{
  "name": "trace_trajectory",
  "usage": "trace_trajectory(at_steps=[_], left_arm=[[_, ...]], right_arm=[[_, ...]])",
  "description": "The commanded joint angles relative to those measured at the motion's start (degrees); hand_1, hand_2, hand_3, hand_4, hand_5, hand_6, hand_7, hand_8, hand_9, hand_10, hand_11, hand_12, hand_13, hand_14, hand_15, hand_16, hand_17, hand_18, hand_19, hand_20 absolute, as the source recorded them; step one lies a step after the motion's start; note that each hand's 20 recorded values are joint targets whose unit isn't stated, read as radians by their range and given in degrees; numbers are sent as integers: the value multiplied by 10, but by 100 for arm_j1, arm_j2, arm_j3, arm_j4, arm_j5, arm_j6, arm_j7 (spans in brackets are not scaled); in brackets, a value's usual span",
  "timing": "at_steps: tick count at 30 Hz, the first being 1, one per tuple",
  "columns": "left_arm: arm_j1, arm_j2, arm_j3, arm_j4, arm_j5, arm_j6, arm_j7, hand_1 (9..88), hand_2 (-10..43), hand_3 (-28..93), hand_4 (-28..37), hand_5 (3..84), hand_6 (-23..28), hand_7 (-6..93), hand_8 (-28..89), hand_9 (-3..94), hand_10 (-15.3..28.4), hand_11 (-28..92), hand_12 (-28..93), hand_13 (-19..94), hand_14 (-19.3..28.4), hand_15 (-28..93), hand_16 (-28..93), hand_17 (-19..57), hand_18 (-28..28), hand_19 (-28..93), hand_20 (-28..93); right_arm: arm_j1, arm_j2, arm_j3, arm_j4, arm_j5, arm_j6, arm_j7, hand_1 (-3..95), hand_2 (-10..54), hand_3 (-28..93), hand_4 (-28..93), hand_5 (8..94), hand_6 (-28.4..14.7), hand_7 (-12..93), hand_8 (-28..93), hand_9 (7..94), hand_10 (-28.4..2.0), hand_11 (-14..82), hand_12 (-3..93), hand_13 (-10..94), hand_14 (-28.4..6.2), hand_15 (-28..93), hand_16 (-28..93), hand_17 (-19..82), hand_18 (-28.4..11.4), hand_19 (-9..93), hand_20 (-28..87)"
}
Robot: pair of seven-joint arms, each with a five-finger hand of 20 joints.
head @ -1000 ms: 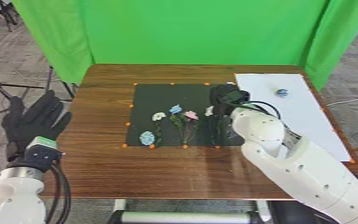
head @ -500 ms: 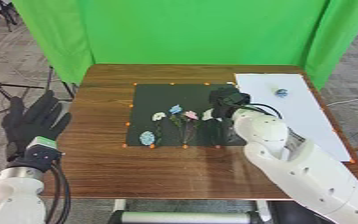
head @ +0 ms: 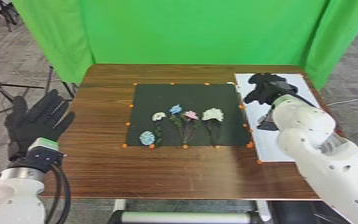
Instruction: Arrange flowers
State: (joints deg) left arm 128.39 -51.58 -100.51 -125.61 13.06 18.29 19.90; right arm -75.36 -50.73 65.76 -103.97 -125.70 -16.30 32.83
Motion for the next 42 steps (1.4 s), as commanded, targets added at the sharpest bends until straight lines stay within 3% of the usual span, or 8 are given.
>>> trace_trajectory(at_steps=[1, 10, 13, 23, 30, 36, 39, 42], left_arm=[[-95, 40, 108, 98, 50, -312, 54, 253, 142, 678, -283, 369, 79, 199, -98, 264, 138, 257, 118, 126, 117, 362, -74, -75, 125, 330, 129], [-341, 27, 341, 142, 85, -334, -3, 252, 143, 676, -283, 370, 79, 195, -96, 267, 139, 251, 121, 138, 124, 371, -67, -73, 129, 328, 129], [-389, 47, 408, 153, 64, -316, 14, 252, 143, 675, -283, 370, 79, 194, -96, 262, 138, 250, 123, 140, 126, 375, -66, -73, 130, 329, 129], [-366, 43, 378, 136, 65, -291, -12, 254, 144, 673, -283, 370, 79, 192, -93, 259, 139, 249, 126, 140, 127, 376, -67, -73, 132, 329, 129], [-380, 38, 395, 148, 44, -344, -19, 253, 145, 673, -283, 373, 79, 195, -94, 284, 140, 258, 129, 174, 135, 410, -60, -71, 133, 331, 131], [-406, 13, 387, 168, 68, -363, -92, 253, 145, 673, -283, 374, 79, 197, -95, 287, 141, 259, 130, 175, 136, 410, -63, -71, 134, 333, 132], [-444, -26, 360, 174, 227, -337, -264, 266, 132, 674, -283, 375, 79, 200, -95, 290, 141, 261, 131, 175, 136, 411, -63, -71, 134, 332, 132], [-409, -29, 331, 157, 170, -329, -240, 289, 114, 675, -283, 376, 79, 206, -97, 291, 138, 265, 133, 178, 135, 416, -63, -69, 133, 332, 132]], right_arm=[[892, 121, -117, 1088, 1013, 203, 495, 287, -11, 788, -255, 367, -95, 135, -104, 274, -245, 70, 145, 175, -226, 374, 62, 123, -215, 583, 187], [1747, -51, -772, 2305, 759, 559, 425, 260, 32, 781, -244, 356, -92, 134, -102, 258, -229, 73, 130, 145, -215, 343, 28, 110, -200, 548, 158], [1705, -18, -787, 2322, 548, 685, 410, 260, 40, 782, -243, 360, -91, 141, -105, 256, -223, 83, 123, 146, -210, 357, 20, 132, -206, 609, 184], [2131, -111, -884, 3072, 1134, -289, 619, 260, 51, 776, -240, 377, -90, 135, -111, 281, -202, 97, 107, 177, -201, 370, 9, 156, -216, 656, 211], [2006, -119, -949, 3128, 1109, -160, 661, 289, 78, 805, -249, 418, -113, 128, -112, 336, -188, 132, 96, 248, -177, 403, 10, 198, -217, 707, 230], [1884, -127, -1025, 3103, 794, -198, 667, 501, -83, 815, -282, 516, -56, 194, -144, 542, -149, 184, 128, 484, -130, 481, 89, 288, -212, 804, 289], [1754, -86, -1017, 3052, 726, -250, 704, 578, -93, 741, -282, 545, -39, 210, -148, 588, -139, 208, 153, 539, -89, 465, 233, 303, -206, 810, 327], [1576, -40, -1071, 2975, 677, 331, 723, 639, -95, 673, -283, 595, -18, 248, -156, 662, -116, 206, 261, 590, -56, 480, 330, 317, -198, 802, 358]])
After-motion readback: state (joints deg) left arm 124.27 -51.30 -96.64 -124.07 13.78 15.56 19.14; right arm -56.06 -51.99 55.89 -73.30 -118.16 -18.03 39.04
